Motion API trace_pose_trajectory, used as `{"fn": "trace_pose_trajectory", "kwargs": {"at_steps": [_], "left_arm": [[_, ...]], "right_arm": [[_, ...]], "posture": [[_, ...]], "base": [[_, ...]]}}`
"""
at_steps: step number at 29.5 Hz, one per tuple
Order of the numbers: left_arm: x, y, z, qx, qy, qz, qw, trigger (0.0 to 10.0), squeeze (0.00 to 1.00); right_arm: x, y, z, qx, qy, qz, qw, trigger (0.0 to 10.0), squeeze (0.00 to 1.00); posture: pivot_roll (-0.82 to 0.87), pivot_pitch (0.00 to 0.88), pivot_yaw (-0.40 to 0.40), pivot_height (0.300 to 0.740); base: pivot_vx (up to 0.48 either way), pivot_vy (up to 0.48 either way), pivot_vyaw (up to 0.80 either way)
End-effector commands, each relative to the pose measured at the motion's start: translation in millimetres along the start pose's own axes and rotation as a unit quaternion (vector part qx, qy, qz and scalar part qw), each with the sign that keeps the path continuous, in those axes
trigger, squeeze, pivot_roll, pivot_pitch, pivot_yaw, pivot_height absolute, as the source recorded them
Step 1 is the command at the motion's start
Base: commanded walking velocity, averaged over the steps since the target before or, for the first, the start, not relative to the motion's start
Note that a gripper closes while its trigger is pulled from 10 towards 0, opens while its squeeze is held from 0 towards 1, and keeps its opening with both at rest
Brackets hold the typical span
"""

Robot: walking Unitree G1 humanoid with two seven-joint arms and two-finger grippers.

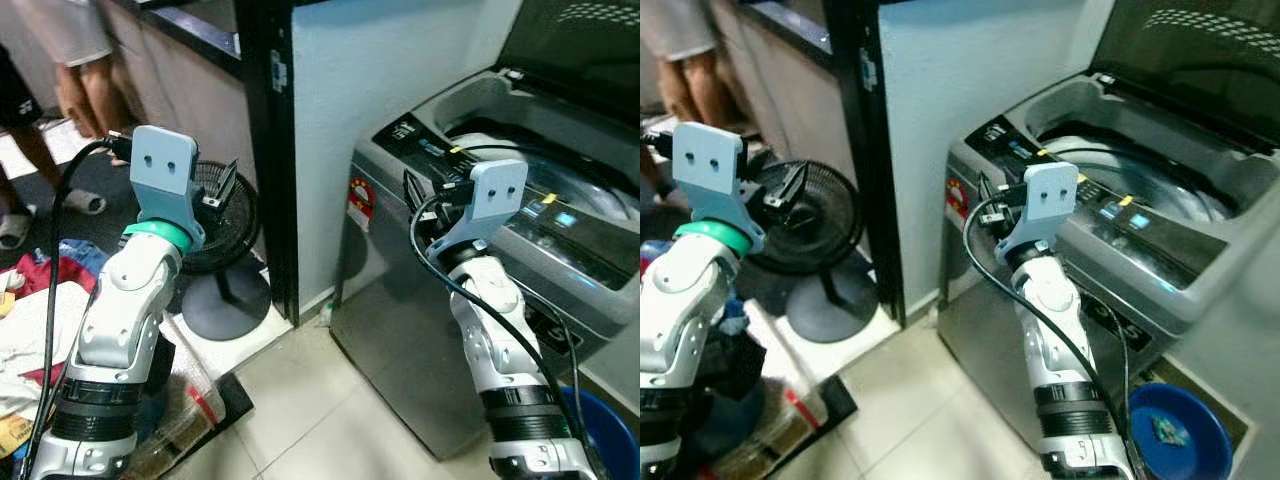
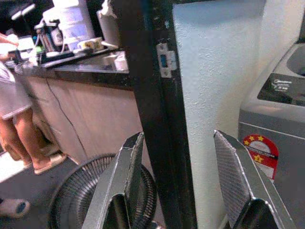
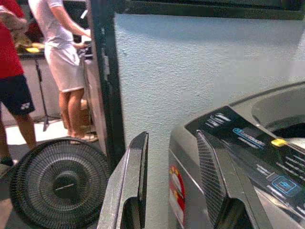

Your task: Clothes washing

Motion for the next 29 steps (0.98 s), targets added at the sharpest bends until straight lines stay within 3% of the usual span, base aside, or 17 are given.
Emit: {"fn": "trace_pose_trajectory", "kwargs": {"at_steps": [1, 24, 29], "left_arm": [[2.6, -4.6, 6.5, -0.006, 0.012, 0.009, 1.000, 10.0, 0.00], [1.7, -10.1, 8.8, -0.012, 0.024, 0.016, 1.000, 10.0, 0.00], [0.5, -9.4, 10.2, -0.020, 0.034, 0.012, 0.999, 10.0, 0.00]], "right_arm": [[0.2, -2.5, 6.4, -0.006, 0.009, 0.002, 1.000, 10.0, 0.00], [0.9, -5.1, 16.3, -0.020, 0.023, 0.004, 1.000, 10.0, 0.00], [2.0, -6.6, 27.2, -0.033, 0.042, 0.008, 0.999, 10.0, 0.00]], "posture": [[0.08, 0.027, 0.012, 0.740], [0.09, 0.026, 0.014, 0.740], [0.09, 0.027, 0.016, 0.740]], "base": [[0.000, 0.000, 0.79], [0.000, 0.000, 0.79], [0.186, 0.000, 0.00]]}}
Point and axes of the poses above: a point about 5 cm out from each wrist's last joint towards the gripper, its own x axis pointing back from the gripper into the wrist, its own y axis along the axis of the wrist's last joint, z = x × y, the point moved 2 cm from there along -x, pointing out of the wrist towards the gripper, and after that the axes turned 1 degree about -x, right-handed, at the moved point
